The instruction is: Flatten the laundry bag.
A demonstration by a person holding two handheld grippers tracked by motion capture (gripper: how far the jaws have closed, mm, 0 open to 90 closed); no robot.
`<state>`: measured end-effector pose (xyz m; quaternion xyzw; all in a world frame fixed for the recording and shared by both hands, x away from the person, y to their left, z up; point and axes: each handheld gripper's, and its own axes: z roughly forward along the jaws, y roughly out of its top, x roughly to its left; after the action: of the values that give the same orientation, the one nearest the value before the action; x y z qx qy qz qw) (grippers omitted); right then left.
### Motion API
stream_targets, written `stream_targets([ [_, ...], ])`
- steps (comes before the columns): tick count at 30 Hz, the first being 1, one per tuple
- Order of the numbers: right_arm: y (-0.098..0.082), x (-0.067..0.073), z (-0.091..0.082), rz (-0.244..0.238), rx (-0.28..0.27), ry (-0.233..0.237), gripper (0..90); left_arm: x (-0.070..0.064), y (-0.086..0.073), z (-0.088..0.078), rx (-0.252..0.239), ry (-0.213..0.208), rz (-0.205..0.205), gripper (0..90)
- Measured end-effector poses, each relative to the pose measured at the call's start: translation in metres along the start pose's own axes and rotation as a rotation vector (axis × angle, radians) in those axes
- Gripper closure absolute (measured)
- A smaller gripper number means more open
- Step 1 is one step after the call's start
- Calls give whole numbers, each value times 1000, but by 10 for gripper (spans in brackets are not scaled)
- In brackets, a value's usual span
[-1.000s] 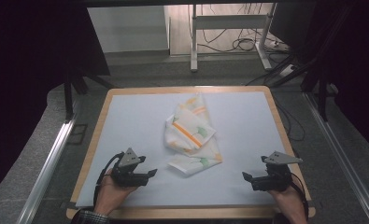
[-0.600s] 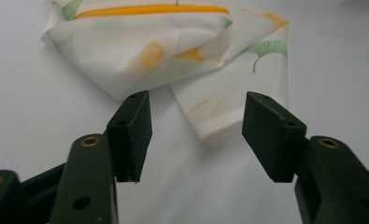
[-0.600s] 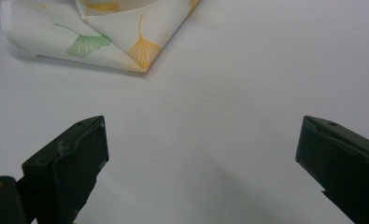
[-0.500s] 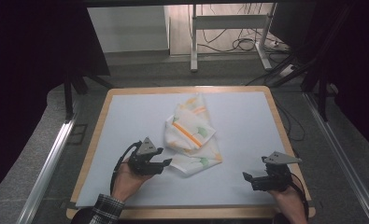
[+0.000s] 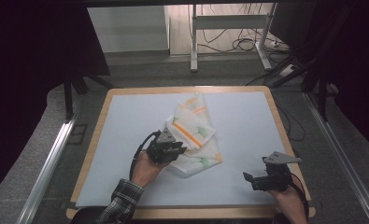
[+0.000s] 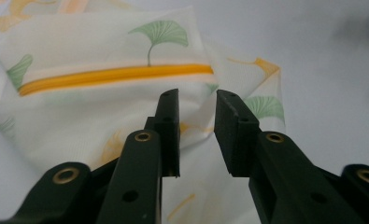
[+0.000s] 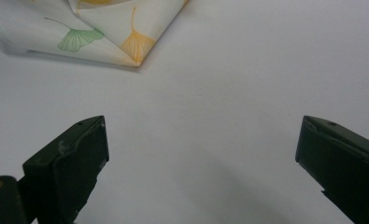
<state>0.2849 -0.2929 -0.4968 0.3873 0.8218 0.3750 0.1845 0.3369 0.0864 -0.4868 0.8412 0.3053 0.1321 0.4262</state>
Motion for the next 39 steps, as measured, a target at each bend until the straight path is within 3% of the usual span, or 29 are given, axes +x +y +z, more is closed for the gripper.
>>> stream_targets([
  [3,0,0,0,-1,3,-1,26,-2,8,9,1,-13,9,703],
  [6,0,0,1,-4,8,-1,26,-5,23,25,12,-21,24,636],
  [11,0,1,1,-5,8,-1,27,-9,37,44,34,-14,34,592],
  [16,0,1,1,-6,9,6,27,-13,48,69,53,28,43,493],
  [17,0,1,1,-6,9,6,27,-14,49,74,63,43,51,493],
  [18,0,1,1,-8,11,9,27,-16,50,85,91,89,66,437],
  [19,0,1,1,-8,11,9,27,-16,50,85,91,89,66,405],
  [21,0,2,2,-10,13,11,27,-15,48,95,129,128,70,400],
  [24,0,2,2,-11,14,13,28,-10,42,106,171,140,44,451],
  [26,0,2,2,-11,15,14,28,-8,36,111,196,131,49,567],
  [28,0,2,2,-12,16,15,29,-4,34,110,178,81,-13,690],
  [29,0,3,3,-14,17,15,30,-3,33,110,175,83,-26,741],
  [31,0,3,3,-15,20,14,30,-2,35,109,192,98,-12,862],
  [33,0,4,3,-19,23,16,31,-2,36,107,207,108,4,891],
  [37,0,4,4,-18,25,20,32,2,42,90,145,53,-20,892],
  [39,0,4,4,-18,29,18,32,3,50,76,112,37,-9,892],
])
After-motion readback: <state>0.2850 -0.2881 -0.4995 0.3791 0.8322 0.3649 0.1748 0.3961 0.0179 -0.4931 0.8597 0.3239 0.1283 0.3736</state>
